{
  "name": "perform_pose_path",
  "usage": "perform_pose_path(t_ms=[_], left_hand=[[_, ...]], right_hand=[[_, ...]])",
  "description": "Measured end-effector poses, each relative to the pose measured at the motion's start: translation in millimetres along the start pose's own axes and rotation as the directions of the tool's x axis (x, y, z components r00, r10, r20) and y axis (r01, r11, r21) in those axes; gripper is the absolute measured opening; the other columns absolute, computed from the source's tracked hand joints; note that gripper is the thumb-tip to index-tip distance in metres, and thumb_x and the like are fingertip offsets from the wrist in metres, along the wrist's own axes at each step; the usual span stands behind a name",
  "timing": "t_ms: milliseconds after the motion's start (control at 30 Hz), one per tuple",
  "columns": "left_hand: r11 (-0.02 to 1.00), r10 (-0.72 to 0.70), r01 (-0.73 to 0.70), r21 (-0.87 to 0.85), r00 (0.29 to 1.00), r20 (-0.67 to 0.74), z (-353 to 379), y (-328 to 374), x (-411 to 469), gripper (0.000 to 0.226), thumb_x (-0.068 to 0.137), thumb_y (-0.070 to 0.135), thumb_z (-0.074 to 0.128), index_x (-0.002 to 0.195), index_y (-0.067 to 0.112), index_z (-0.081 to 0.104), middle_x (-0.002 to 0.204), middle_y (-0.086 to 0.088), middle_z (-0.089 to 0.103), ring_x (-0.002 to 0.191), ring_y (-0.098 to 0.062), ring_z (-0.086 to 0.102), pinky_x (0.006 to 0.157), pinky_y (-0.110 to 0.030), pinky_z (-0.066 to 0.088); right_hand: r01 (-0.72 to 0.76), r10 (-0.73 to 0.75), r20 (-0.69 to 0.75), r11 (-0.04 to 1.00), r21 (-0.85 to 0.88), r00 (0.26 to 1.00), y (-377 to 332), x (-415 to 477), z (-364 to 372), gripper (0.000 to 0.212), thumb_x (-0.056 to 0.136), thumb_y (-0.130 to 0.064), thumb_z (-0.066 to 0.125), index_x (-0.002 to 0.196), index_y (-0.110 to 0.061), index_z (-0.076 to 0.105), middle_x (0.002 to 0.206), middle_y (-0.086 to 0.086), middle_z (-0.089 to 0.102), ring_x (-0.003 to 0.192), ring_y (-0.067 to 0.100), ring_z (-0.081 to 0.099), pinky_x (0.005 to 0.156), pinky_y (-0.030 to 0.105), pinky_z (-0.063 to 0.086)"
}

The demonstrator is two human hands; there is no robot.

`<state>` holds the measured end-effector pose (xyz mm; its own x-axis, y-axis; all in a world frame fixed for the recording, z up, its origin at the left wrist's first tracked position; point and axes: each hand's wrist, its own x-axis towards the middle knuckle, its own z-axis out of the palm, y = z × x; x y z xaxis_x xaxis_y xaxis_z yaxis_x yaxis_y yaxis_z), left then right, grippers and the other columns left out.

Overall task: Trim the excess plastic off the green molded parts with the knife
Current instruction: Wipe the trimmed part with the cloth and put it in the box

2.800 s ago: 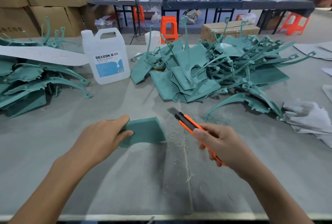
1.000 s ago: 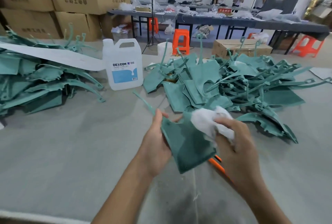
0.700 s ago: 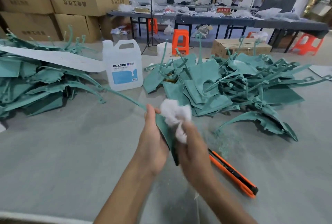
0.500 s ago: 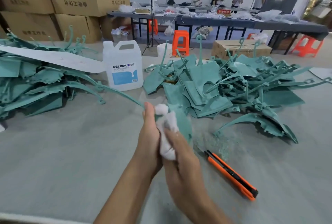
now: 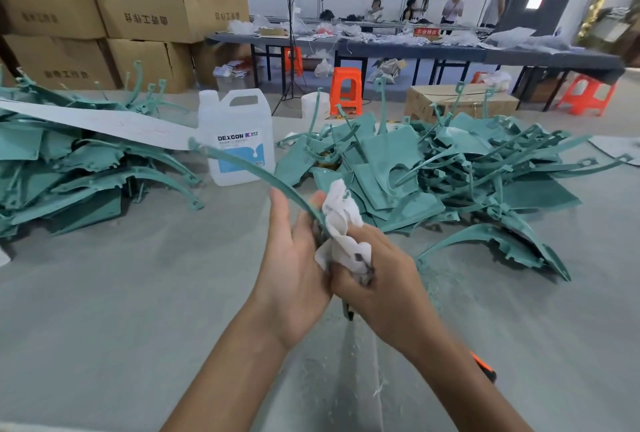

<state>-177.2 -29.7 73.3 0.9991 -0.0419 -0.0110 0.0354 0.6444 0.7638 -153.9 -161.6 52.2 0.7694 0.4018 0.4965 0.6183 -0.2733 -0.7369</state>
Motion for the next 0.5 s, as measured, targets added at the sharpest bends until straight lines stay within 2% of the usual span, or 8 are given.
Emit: perform_pose_path(t_ms=[67,167,233,300,333,400,433,500], left_hand=[[1.000,0.011,-0.012,0.029,1.000,0.016,-0.9,-0.7,-2.9,0.075,0.090,0.077,0.028,0.146,0.032,0.048,0.142,-0.001,0.060,0.131,-0.021,0.057,0.114,-0.042,0.037],[0.965,0.139,-0.137,0.225,0.990,0.010,-8.9,-6.8,-6.3,0.056,0.094,0.061,0.046,0.144,0.034,0.051,0.141,0.002,0.060,0.132,-0.014,0.055,0.112,-0.039,0.040],[0.766,0.307,-0.203,0.610,0.949,-0.069,-21.5,-8.8,-5.9,0.051,0.093,0.051,0.061,0.142,0.040,0.048,0.140,0.007,0.058,0.126,-0.002,0.053,0.111,-0.034,0.039],[0.501,0.457,-0.087,0.861,0.872,-0.178,-32.5,-5.2,-6.7,0.070,0.082,0.056,0.073,0.143,0.042,0.042,0.143,0.014,0.047,0.129,0.001,0.042,0.108,-0.026,0.035],[0.540,0.383,-0.063,0.839,0.906,-0.178,-39.7,-2.5,-5.8,0.076,0.077,0.059,0.077,0.143,0.039,0.045,0.144,0.014,0.047,0.133,-0.004,0.042,0.106,-0.024,0.038],[0.846,0.099,-0.065,0.529,0.994,-0.037,-43.6,3.4,-5.3,0.056,0.081,0.042,0.079,0.132,0.027,0.064,0.140,0.001,0.061,0.129,-0.020,0.057,0.094,-0.024,0.051],[0.938,0.017,-0.026,0.345,0.999,0.027,-42.0,2.4,-7.2,0.043,0.085,0.028,0.075,0.127,0.021,0.068,0.134,-0.007,0.065,0.122,-0.026,0.064,0.088,-0.027,0.055],[0.981,-0.014,0.000,0.194,0.997,0.071,-35.3,-6.5,-9.0,0.037,0.090,0.014,0.067,0.127,0.020,0.067,0.132,-0.012,0.066,0.117,-0.029,0.067,0.084,-0.033,0.058]], right_hand=[[0.001,-0.001,-0.012,1.000,-0.024,1.000,0.0,-1.0,0.4,0.017,0.075,-0.045,0.057,0.087,-0.032,0.059,0.084,-0.011,0.057,0.073,0.011,0.056,0.061,0.029,0.046],[-0.080,0.076,-0.146,0.997,-0.019,0.986,0.2,4.4,-9.6,0.005,0.080,-0.039,0.057,0.076,-0.035,0.058,0.066,-0.019,0.057,0.054,0.005,0.051,0.049,0.013,0.036],[-0.170,0.198,-0.225,0.976,0.138,0.954,4.0,10.3,-22.4,0.019,0.083,-0.028,0.059,0.066,-0.026,0.050,0.052,-0.012,0.045,0.044,0.005,0.038,0.042,0.019,0.032],[-0.208,0.290,-0.216,0.919,0.336,0.932,7.7,14.4,-35.4,0.025,0.080,-0.027,0.059,0.065,-0.015,0.043,0.053,0.002,0.037,0.047,0.015,0.036,0.042,0.024,0.027],[-0.216,0.322,-0.188,0.876,0.432,0.928,11.4,15.9,-39.4,0.028,0.079,-0.029,0.060,0.065,-0.010,0.043,0.056,0.011,0.037,0.051,0.017,0.038,0.044,0.028,0.028],[-0.265,0.391,-0.132,0.799,0.540,0.911,17.8,16.8,-39.9,0.043,0.078,-0.035,0.064,0.077,0.006,0.049,0.064,0.022,0.048,0.063,0.023,0.046,0.052,0.038,0.036],[-0.294,0.414,-0.125,0.800,0.523,0.902,21.3,16.8,-36.9,0.050,0.079,-0.040,0.065,0.084,0.008,0.053,0.070,0.027,0.052,0.067,0.024,0.049,0.057,0.040,0.039],[-0.335,0.402,-0.193,0.892,0.305,0.895,29.6,17.5,-28.6,0.046,0.085,-0.050,0.064,0.095,-0.005,0.065,0.083,0.028,0.061,0.071,0.021,0.055,0.065,0.040,0.047]])
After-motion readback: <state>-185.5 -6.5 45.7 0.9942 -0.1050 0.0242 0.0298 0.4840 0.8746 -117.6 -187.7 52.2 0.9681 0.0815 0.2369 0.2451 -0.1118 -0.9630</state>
